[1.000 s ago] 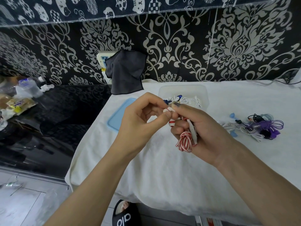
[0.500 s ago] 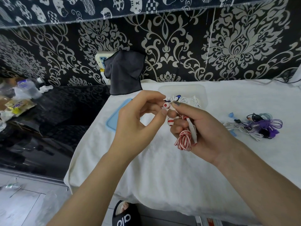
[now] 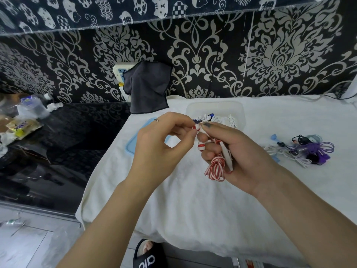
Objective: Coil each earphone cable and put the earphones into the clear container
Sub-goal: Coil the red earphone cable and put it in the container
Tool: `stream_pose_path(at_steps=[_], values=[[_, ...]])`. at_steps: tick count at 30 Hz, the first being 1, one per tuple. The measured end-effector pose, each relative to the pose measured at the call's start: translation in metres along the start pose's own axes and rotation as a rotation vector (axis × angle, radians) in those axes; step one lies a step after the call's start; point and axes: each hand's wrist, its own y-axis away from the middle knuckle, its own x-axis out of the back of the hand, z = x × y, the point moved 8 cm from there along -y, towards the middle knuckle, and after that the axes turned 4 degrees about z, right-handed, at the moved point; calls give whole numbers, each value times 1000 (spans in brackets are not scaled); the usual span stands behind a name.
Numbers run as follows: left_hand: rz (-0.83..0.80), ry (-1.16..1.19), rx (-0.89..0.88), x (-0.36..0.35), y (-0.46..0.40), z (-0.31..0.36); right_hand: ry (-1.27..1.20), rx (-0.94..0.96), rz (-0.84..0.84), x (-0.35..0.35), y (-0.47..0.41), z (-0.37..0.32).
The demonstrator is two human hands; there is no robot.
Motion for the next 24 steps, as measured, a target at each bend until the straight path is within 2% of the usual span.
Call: stream_pose_path(at_steps=[4,9,19,24], values=[[-48,-68,-5,-4,0,-4,77,53,47,6,-1,-2],[-112,157,154,-12,3,-12,158,141,120,13,-2,-9],[-133,201,192,-17,2,-15,231,231,184,16,1,-18],[-137,263,272,-22,3,-18,274,254,193,18,3,-20]])
